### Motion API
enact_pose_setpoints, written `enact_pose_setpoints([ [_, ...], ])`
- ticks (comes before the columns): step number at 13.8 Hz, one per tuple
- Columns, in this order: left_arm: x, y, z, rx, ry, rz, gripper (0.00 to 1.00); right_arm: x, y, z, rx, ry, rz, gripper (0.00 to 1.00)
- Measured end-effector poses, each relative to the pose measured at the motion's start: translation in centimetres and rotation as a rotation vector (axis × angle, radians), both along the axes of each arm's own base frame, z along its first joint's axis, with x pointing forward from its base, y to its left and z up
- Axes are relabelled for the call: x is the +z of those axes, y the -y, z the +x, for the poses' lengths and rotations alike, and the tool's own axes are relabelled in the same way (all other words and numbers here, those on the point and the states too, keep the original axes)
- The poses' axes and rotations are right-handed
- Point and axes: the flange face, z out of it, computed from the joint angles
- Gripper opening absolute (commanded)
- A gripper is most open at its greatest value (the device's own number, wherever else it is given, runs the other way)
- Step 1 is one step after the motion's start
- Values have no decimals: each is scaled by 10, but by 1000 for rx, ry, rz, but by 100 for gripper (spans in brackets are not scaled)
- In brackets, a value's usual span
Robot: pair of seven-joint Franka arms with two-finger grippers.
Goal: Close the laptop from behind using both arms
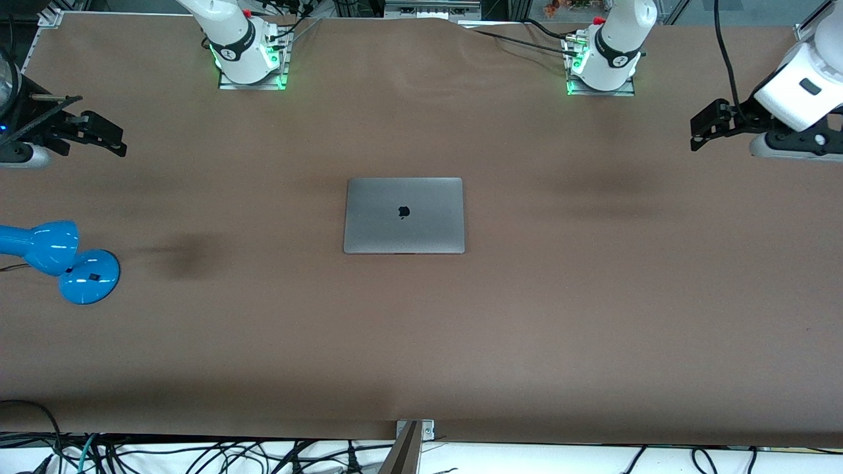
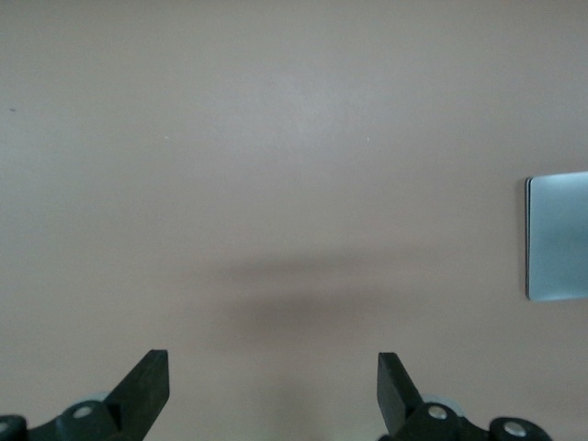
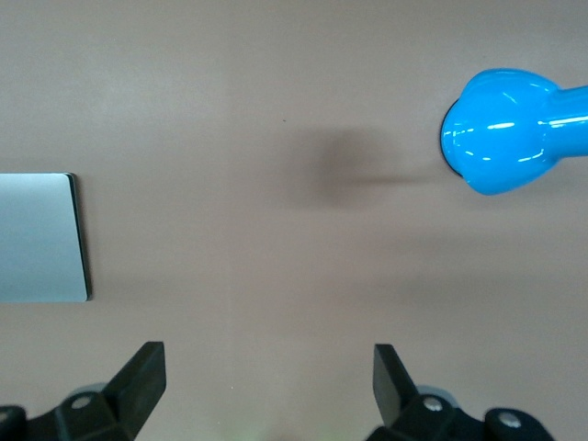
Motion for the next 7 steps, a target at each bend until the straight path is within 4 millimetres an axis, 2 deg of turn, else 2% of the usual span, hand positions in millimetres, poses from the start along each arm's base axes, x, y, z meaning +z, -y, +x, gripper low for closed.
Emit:
enact_pose_setpoints([
  [3,11,-6,1,10,20,-2,100,0,0,0,0,0,0,100],
  [7,2,-6,4,10,-4,-2,100,0,0,0,0,0,0,100],
])
